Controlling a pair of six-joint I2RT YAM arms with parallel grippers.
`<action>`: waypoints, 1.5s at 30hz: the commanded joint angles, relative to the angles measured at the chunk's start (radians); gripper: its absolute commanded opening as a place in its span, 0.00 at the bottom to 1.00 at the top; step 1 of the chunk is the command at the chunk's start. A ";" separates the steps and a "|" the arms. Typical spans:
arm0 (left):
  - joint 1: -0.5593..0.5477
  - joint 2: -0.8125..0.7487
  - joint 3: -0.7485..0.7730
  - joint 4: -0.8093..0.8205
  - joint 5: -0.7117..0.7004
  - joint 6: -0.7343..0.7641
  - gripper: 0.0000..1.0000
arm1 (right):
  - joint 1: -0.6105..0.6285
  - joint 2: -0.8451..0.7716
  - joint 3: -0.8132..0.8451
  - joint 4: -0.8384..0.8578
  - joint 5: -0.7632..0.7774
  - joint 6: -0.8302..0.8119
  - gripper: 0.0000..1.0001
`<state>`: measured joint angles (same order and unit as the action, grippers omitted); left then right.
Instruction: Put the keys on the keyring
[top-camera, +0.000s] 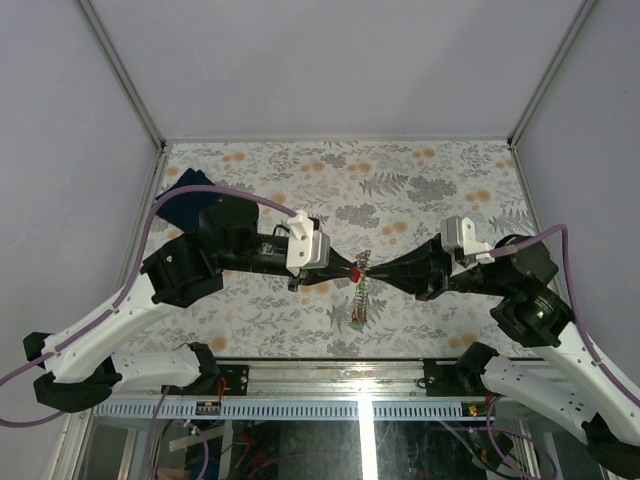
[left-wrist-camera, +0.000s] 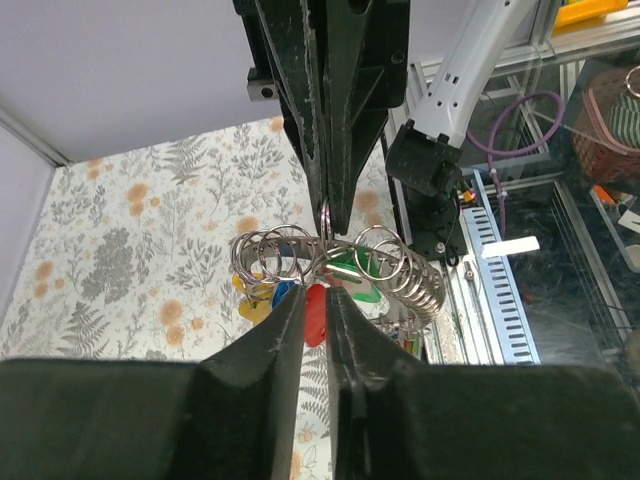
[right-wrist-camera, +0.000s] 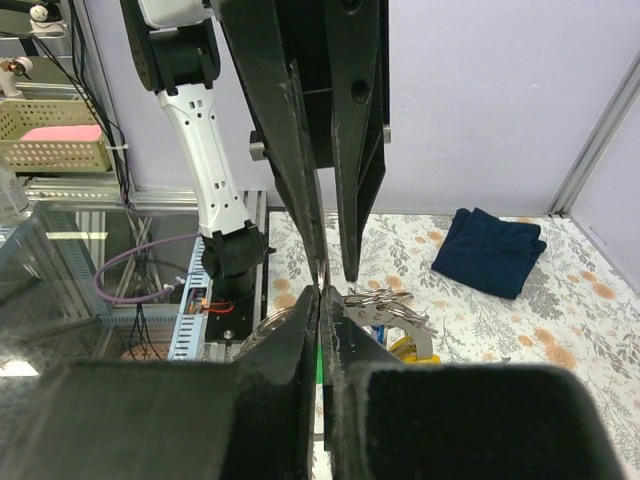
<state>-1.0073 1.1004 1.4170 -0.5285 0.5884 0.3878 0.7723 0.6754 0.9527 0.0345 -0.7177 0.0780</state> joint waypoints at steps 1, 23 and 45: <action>0.000 -0.036 -0.024 0.093 0.024 -0.033 0.18 | 0.000 -0.019 0.033 0.083 -0.002 -0.017 0.00; 0.000 -0.043 -0.103 0.302 0.165 -0.129 0.27 | 0.000 -0.019 0.056 0.132 -0.059 -0.002 0.00; 0.000 -0.031 -0.115 0.305 0.168 -0.121 0.27 | 0.000 -0.015 0.053 0.159 -0.042 0.022 0.00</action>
<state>-1.0073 1.0645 1.3132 -0.2817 0.7475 0.2726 0.7723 0.6674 0.9600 0.0814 -0.7761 0.0841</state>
